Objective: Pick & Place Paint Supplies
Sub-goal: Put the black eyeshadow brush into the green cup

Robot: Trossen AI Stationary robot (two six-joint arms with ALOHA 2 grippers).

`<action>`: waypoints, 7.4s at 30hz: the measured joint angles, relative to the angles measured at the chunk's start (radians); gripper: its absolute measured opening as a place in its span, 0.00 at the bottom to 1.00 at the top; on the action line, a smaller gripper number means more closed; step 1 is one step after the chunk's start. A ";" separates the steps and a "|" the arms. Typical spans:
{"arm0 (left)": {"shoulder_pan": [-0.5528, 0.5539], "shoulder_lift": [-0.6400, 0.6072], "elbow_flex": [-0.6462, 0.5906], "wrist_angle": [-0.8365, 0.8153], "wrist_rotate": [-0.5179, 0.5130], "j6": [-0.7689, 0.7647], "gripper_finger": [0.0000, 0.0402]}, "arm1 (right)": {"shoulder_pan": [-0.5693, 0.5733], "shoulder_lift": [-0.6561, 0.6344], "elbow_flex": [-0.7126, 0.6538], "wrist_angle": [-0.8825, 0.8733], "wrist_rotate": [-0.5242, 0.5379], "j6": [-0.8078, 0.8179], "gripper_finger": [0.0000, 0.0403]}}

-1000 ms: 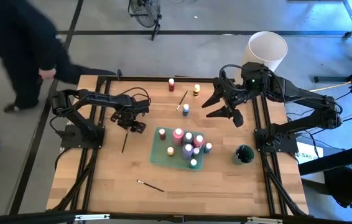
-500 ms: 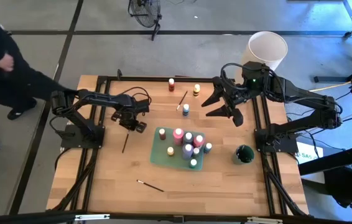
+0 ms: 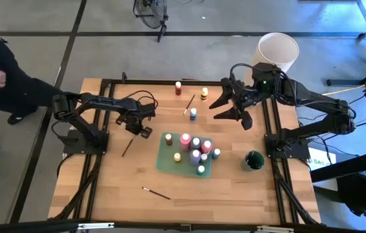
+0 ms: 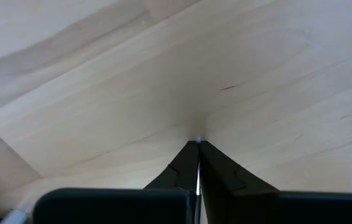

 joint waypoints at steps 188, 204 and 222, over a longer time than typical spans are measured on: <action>-0.143 0.001 1.123 0.507 0.037 0.923 0.22 | -0.018 0.093 0.092 0.158 0.533 -0.091 0.04; -0.143 -0.043 1.123 0.453 -0.130 0.896 0.44 | -0.018 -0.187 0.092 -0.091 0.607 -0.013 0.04; -0.188 -0.098 1.123 0.173 -0.186 0.696 0.43 | -0.018 -0.629 0.046 -0.362 0.507 0.189 0.04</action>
